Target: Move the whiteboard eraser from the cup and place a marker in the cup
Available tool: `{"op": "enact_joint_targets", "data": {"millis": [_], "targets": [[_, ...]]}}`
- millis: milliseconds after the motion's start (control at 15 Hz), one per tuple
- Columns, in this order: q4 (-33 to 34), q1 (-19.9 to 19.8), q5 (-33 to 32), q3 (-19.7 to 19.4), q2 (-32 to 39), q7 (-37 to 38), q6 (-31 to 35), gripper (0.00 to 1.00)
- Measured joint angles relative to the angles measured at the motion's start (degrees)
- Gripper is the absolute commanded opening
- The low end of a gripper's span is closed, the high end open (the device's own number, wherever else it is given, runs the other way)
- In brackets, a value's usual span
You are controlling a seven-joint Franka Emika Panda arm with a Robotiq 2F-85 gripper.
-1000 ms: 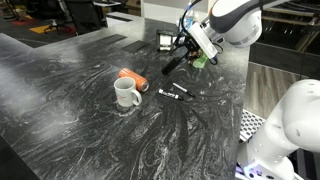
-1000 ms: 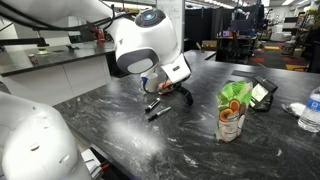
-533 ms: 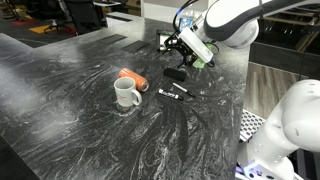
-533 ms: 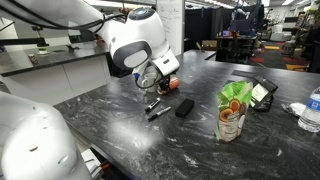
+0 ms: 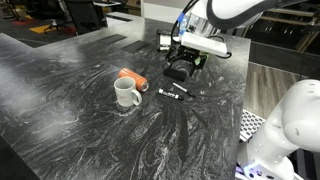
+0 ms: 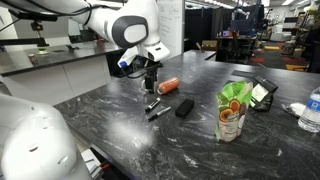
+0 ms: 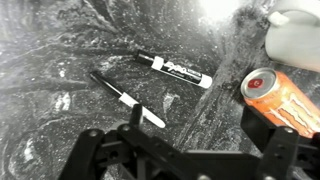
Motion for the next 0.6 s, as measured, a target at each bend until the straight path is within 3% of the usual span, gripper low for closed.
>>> {"op": "enact_joint_targets", "data": {"millis": [267,600], "targets": [[4.4,0.2,-6.6,0.9,1.4,-4.1,-7.4,1.0],[7.2,1.4,-10.5,1.4,8.2,-14.9,-6.0,1.0]]}}
